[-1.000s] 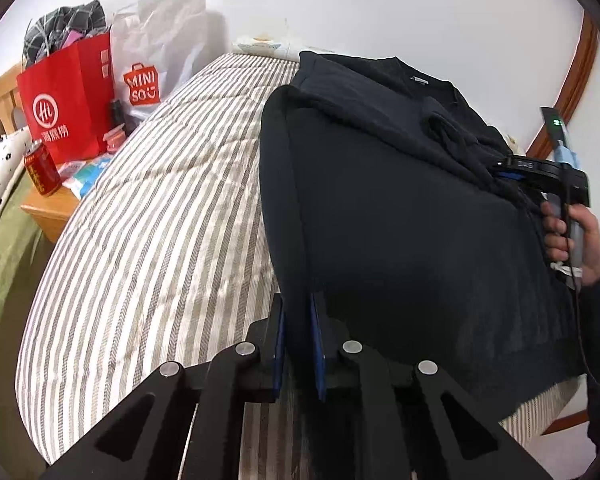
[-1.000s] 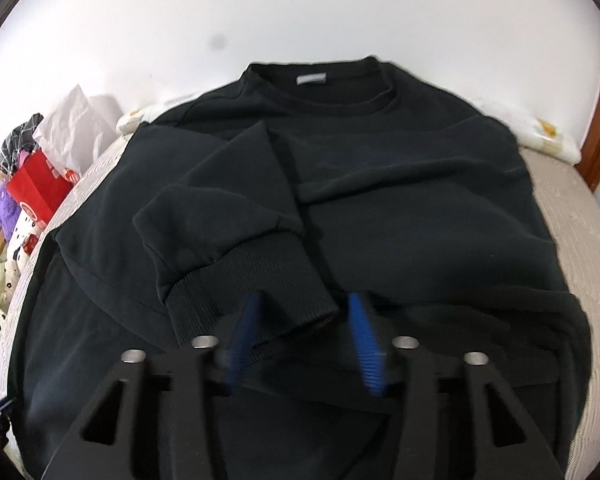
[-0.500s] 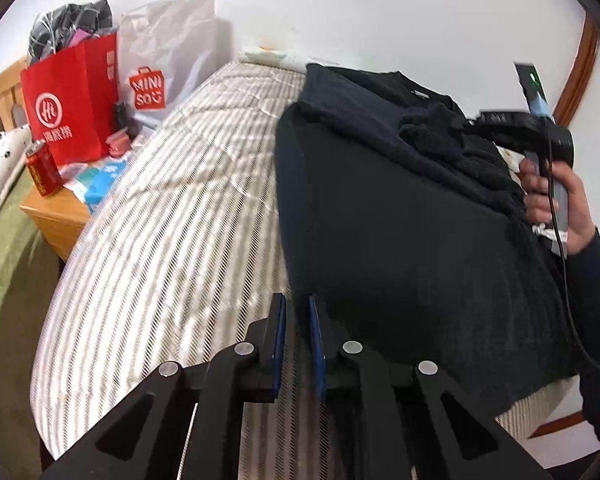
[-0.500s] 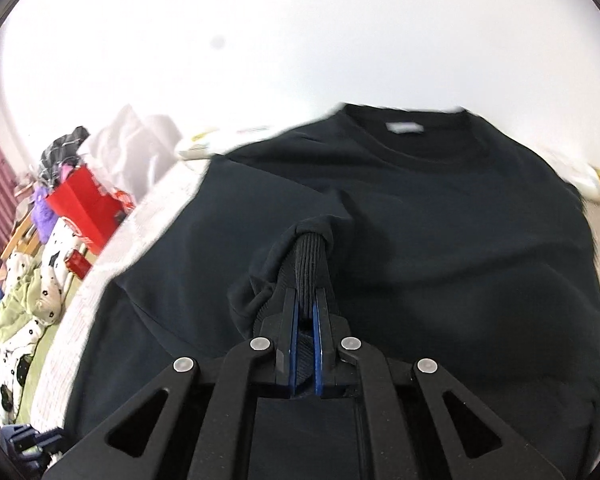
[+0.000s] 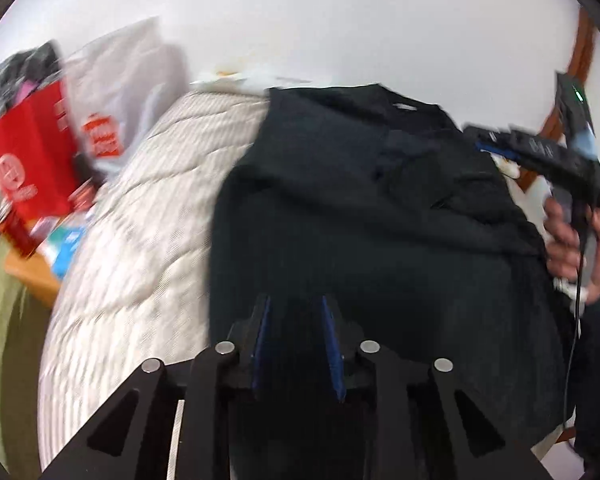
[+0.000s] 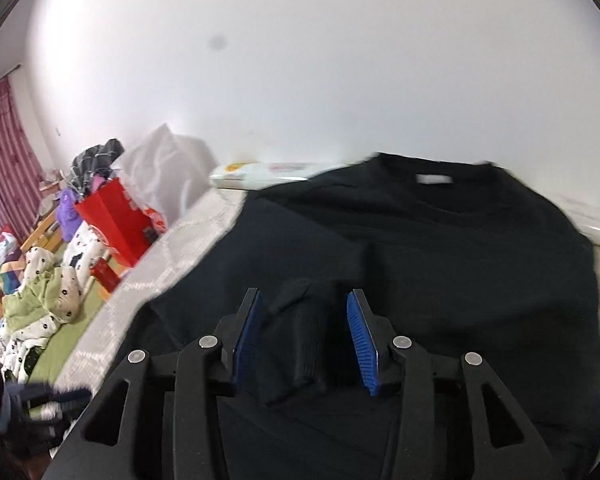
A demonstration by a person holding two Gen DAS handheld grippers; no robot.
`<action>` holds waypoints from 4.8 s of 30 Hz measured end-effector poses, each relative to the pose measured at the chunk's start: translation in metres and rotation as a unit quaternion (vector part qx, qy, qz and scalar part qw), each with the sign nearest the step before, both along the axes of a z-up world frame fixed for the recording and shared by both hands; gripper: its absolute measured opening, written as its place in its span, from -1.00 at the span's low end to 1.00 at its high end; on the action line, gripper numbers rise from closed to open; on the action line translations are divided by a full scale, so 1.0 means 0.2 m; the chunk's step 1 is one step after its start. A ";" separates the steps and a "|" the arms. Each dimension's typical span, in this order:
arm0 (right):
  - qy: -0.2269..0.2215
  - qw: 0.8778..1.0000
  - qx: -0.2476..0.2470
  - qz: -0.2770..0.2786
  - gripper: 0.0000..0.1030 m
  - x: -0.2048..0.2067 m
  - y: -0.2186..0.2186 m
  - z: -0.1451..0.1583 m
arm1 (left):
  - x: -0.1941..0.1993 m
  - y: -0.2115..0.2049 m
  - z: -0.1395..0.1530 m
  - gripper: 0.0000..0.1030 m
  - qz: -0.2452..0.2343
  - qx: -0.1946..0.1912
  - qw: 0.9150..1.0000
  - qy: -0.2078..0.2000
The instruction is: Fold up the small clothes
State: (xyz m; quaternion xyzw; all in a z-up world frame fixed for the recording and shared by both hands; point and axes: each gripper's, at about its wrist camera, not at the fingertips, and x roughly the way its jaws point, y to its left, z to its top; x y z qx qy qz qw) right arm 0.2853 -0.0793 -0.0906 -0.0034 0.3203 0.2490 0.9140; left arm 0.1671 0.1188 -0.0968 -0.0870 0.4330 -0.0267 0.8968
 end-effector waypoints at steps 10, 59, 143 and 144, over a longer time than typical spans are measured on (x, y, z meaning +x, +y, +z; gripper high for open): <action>0.003 0.984 -0.092 -0.151 -0.15 -0.15 -0.66 -0.09 | 0.39 -0.48 0.07 0.02 -0.077 0.053 0.995 -0.019; -0.013 0.962 -0.216 -0.169 0.13 -0.08 -0.84 -0.39 | 0.83 0.08 -0.01 -0.39 0.089 0.026 0.996 0.001; 0.023 0.969 -0.092 -0.230 -0.01 -0.59 -1.19 -0.27 | 0.17 0.00 0.07 -0.70 0.059 0.034 0.997 -0.019; 0.019 0.967 -0.096 -0.235 -0.01 -0.62 -1.19 -0.26 | 0.13 -0.01 0.07 -0.70 0.058 0.036 0.997 -0.017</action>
